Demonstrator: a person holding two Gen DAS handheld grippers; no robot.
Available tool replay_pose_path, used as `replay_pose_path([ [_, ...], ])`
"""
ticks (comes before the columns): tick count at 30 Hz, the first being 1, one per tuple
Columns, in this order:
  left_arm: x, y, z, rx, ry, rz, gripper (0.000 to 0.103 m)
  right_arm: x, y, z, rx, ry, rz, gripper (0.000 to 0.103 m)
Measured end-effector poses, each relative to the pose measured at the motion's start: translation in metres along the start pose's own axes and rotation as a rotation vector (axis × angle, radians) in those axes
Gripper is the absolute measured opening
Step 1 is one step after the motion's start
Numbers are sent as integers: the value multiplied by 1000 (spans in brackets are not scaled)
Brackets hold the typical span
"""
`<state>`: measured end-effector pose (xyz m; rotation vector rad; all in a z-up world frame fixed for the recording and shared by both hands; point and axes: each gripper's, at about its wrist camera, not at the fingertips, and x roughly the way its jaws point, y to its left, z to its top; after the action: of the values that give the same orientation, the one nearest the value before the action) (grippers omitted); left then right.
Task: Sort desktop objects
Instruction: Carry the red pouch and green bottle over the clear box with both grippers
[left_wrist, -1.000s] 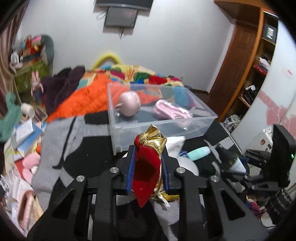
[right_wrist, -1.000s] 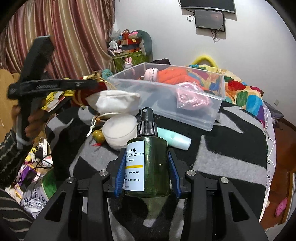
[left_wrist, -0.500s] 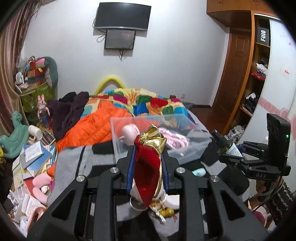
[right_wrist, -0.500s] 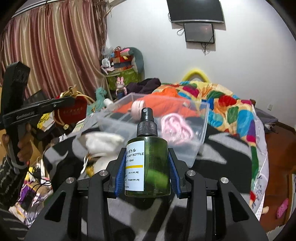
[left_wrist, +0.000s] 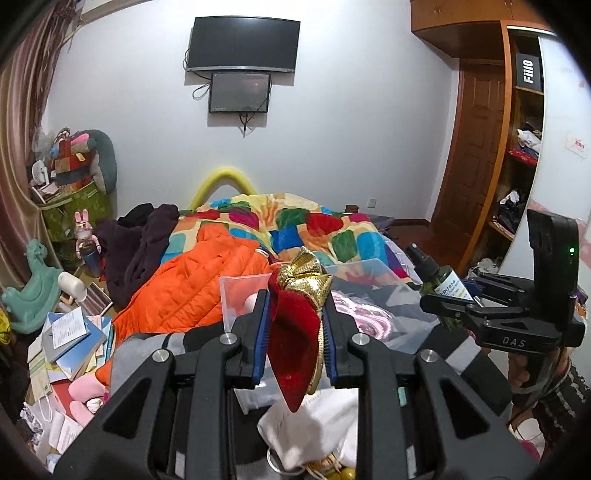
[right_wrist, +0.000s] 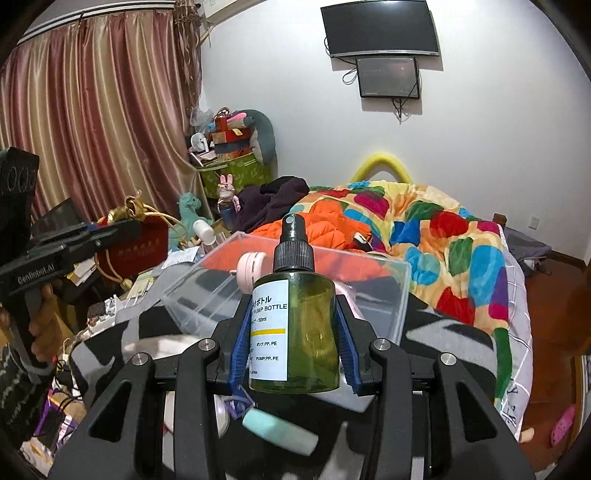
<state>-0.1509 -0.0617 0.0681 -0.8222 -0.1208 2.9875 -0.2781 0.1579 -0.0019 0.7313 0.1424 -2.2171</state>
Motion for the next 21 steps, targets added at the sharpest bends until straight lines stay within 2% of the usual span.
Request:
replay_pose_path([
  [14, 73, 14, -15, -27, 103, 35, 25, 70, -14, 5, 72, 72, 14, 38],
  [21, 92, 14, -27, -24, 147, 47, 25, 95, -11, 1, 67, 126, 22, 38],
])
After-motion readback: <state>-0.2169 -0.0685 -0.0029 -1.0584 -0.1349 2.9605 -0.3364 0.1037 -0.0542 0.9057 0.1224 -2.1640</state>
